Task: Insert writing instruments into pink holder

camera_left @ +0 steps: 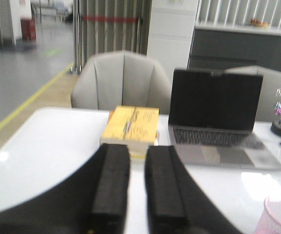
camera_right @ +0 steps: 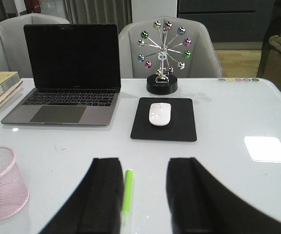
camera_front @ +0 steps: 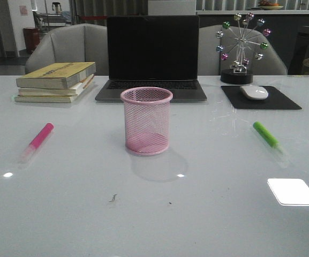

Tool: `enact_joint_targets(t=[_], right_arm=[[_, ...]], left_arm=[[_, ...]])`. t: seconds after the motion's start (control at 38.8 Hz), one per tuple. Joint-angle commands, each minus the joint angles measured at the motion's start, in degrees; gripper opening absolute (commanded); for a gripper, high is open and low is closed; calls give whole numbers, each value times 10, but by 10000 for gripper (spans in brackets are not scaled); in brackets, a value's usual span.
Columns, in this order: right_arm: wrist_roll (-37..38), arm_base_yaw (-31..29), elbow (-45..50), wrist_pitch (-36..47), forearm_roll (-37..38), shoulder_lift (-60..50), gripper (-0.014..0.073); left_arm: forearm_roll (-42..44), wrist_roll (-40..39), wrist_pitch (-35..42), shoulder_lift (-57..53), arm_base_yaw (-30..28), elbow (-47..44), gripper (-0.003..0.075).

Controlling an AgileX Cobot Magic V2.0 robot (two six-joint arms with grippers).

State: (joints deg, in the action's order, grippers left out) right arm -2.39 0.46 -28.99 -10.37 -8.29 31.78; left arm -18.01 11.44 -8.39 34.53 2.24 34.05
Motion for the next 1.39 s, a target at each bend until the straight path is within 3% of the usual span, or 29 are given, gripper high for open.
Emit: enact_joint_targets(t=[0.0, 0.1, 0.41, 1.03, 1.37], right_arm=[[-1, -2, -22, 40, 0, 11, 375], [-1, -2, -20, 29, 0, 13, 375], [-1, -2, -46, -65, 2, 87, 375], [-2, -2, -511, -432, 2, 555, 375], [-16, 0, -678, -514, -14, 737, 375]], left_arm=[[-16, -3, 42, 36, 1, 25, 417], [-24, -3, 29, 56, 1, 25, 515], [-24, -3, 20, 67, 1, 25, 519], [-24, -3, 20, 67, 1, 25, 519], [-24, -3, 17, 67, 1, 25, 519]])
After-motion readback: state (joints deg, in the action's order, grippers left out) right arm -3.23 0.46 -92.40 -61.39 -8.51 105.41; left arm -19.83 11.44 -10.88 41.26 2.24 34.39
